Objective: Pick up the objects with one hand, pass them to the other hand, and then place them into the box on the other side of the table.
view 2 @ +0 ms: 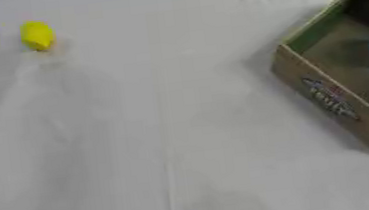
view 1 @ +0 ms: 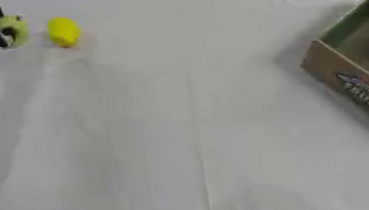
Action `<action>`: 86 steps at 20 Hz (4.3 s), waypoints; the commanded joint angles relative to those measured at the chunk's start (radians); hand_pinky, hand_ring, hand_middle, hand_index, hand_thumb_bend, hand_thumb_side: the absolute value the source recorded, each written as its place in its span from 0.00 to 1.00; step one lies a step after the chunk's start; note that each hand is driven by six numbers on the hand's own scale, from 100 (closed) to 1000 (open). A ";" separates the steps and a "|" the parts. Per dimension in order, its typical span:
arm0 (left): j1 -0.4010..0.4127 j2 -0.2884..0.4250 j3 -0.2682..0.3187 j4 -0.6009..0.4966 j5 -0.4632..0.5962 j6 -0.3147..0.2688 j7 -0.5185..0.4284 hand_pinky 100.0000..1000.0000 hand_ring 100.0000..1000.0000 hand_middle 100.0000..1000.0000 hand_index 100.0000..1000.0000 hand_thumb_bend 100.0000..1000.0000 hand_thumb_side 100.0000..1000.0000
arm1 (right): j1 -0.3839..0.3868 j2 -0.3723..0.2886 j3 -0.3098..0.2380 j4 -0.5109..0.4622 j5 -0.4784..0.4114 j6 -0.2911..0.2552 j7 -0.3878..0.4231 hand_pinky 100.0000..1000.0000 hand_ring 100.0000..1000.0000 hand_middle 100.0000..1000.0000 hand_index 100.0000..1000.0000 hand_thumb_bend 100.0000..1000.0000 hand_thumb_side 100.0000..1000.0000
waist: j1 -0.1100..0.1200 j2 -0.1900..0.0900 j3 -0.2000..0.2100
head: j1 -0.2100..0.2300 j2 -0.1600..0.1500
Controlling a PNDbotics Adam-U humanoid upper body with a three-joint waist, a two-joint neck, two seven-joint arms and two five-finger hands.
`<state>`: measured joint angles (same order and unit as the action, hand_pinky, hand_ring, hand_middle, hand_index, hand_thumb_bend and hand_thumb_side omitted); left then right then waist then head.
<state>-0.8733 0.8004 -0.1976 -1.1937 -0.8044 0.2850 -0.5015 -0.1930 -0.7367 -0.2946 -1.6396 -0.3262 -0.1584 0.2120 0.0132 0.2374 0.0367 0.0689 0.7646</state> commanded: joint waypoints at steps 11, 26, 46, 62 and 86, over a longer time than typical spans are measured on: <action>0.092 0.097 0.004 -0.333 0.207 0.067 0.025 0.60 0.51 0.43 0.46 0.00 0.00 | -0.009 -0.057 -0.015 -0.010 -0.028 0.008 -0.010 0.97 0.75 0.84 0.73 0.00 0.46 | 0.006 -0.048 0.000 | -0.024 -0.034; 0.165 0.048 -0.018 -0.565 0.406 0.139 0.192 0.57 0.47 0.38 0.44 0.00 0.07 | -0.020 -0.069 -0.017 -0.009 -0.044 0.015 -0.001 0.97 0.75 0.84 0.73 0.00 0.45 | 0.005 -0.047 -0.006 | -0.106 -0.012; 0.166 -0.110 -0.096 -0.651 0.401 0.106 0.280 0.56 0.44 0.36 0.42 0.00 0.11 | -0.040 -0.062 -0.011 -0.022 -0.046 0.029 0.005 0.97 0.75 0.84 0.73 0.00 0.46 | 0.000 -0.046 -0.010 | -0.143 -0.020; 0.170 -0.295 -0.144 -0.619 0.268 -0.006 0.347 0.55 0.43 0.35 0.42 0.00 0.14 | -0.087 -0.067 0.037 -0.047 -0.016 0.024 0.060 0.96 0.76 0.84 0.75 0.00 0.42 | -0.008 -0.046 -0.011 | -0.151 -0.017; 0.231 -0.391 -0.150 -0.549 0.091 -0.148 0.471 0.55 0.43 0.36 0.41 0.00 0.11 | -0.401 0.022 0.335 0.004 0.290 0.080 0.258 0.93 0.76 0.86 0.80 0.00 0.21 | -0.023 -0.069 -0.010 | -0.141 0.005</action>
<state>-0.6311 0.4062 -0.3602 -1.7327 -0.7051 0.1409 -0.0434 -0.5764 -0.7103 0.0400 -1.6379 -0.0517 -0.0849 0.4592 0.0033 0.2042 0.0273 -0.0732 0.7646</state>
